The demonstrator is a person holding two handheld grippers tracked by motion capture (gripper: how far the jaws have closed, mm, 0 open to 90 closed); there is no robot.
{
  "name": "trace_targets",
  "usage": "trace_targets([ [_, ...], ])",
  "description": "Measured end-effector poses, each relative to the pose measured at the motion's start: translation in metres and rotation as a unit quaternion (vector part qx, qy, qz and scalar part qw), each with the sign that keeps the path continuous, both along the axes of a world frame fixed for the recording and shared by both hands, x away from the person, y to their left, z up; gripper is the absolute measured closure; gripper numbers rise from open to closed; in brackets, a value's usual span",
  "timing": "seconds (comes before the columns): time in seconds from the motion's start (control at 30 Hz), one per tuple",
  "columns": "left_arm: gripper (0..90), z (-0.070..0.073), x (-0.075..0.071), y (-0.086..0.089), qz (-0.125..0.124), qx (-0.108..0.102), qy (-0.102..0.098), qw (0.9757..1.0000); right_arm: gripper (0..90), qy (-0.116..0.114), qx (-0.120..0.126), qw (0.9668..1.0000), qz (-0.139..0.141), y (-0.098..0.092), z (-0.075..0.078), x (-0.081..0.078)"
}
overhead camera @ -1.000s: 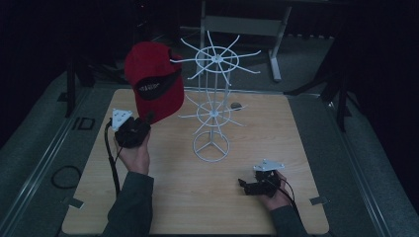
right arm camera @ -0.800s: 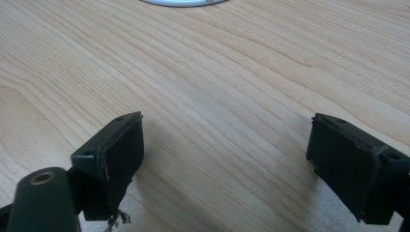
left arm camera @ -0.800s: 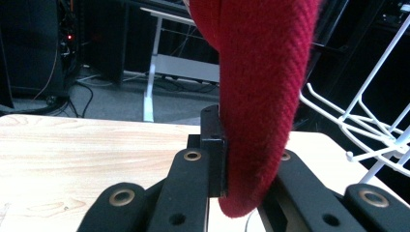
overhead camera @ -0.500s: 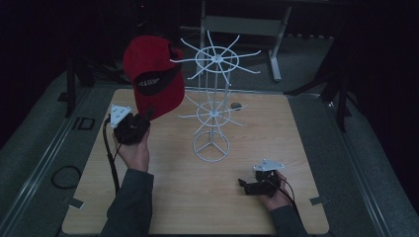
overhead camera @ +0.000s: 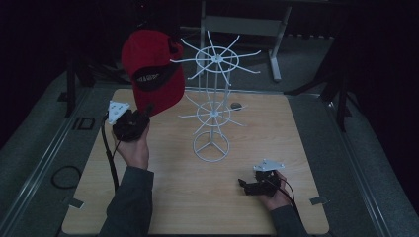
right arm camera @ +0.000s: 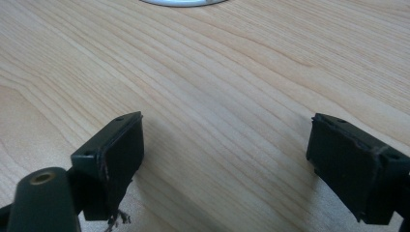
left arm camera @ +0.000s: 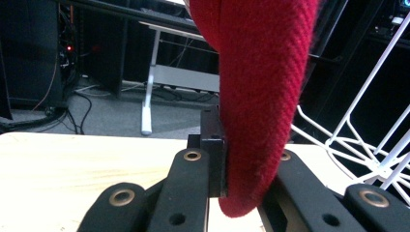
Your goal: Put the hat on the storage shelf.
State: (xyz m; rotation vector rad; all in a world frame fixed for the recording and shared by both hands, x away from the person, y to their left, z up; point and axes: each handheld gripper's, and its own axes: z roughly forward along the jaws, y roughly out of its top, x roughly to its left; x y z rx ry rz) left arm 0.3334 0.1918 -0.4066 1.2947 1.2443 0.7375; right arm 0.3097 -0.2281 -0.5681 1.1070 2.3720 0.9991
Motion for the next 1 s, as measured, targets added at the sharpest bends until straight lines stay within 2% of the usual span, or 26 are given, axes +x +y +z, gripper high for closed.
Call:
trace_targets([
  [1.0,86.0,0.018,-0.001,-0.003,-0.001,-0.009,-0.019,0.9998,13.1,-0.001,0.000,1.0000,0.000,0.000,0.000,0.000],
])
